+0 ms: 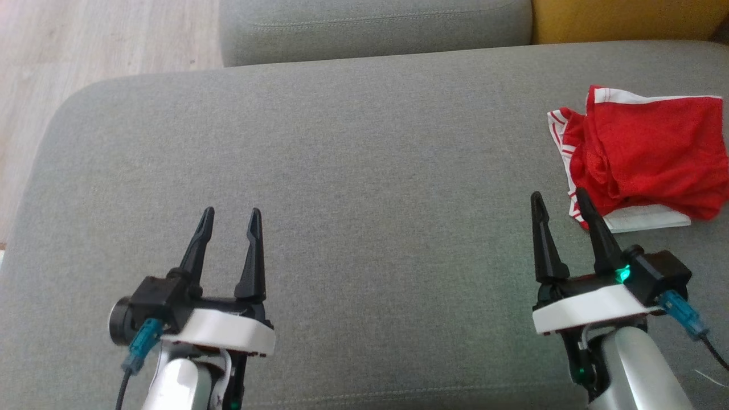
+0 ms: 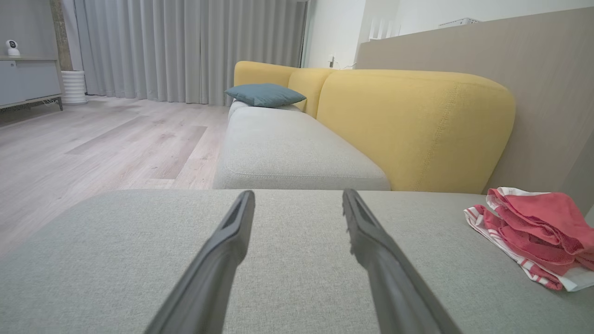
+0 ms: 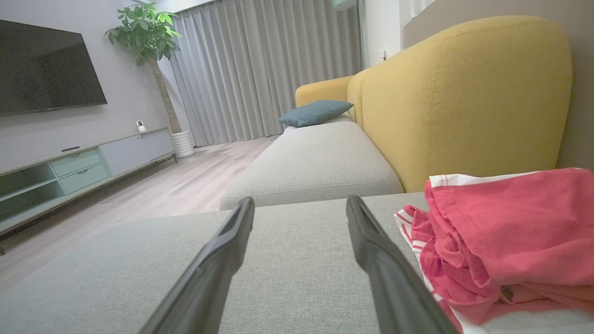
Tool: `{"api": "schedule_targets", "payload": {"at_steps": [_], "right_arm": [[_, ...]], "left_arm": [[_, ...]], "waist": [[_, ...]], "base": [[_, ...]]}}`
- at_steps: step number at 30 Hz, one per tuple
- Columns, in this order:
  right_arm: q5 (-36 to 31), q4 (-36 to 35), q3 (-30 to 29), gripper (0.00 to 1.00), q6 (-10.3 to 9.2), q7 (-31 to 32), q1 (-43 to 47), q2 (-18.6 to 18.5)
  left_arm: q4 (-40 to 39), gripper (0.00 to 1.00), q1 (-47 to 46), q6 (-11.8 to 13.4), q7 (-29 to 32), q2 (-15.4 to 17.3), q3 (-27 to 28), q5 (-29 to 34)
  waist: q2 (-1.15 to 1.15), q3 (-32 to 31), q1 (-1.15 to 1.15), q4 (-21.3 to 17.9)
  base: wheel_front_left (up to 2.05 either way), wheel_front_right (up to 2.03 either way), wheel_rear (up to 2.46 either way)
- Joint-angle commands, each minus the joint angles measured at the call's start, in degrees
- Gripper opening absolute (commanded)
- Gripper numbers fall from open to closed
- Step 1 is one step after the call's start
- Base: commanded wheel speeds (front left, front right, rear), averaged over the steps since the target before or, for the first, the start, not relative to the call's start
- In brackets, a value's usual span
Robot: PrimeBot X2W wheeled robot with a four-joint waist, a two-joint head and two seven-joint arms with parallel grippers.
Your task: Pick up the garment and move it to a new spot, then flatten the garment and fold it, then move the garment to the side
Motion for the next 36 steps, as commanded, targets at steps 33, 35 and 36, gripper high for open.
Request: {"api": "schedule_targets", "payload": {"at_steps": [33,35,36], "right_arm": [[1.38,-1.03,2.43,1.00,0.37,-0.80,-2.10,0.29],[1.38,-0.98,2.45,1.00,0.37,-0.80,-2.07,0.29],[1.34,-0.90,2.45,1.00,0.37,-0.80,-2.07,0.29]], "left_arm": [[-2.53,1.00,-1.54,-0.55,-0.29,0.31,3.68,-1.79],[-2.53,1.00,-1.35,-0.48,-0.29,0.31,3.86,-2.29],[-2.55,1.00,-1.31,-0.48,-0.29,0.31,3.95,-2.36]], "waist": [[0.00,1.04,0.00,-1.15],[0.00,0.96,0.00,-1.21],[0.00,0.92,0.00,-1.24]], "base": [[0.00,0.00,0.00],[0.00,0.00,0.00],[0.00,0.00,0.00]]}}
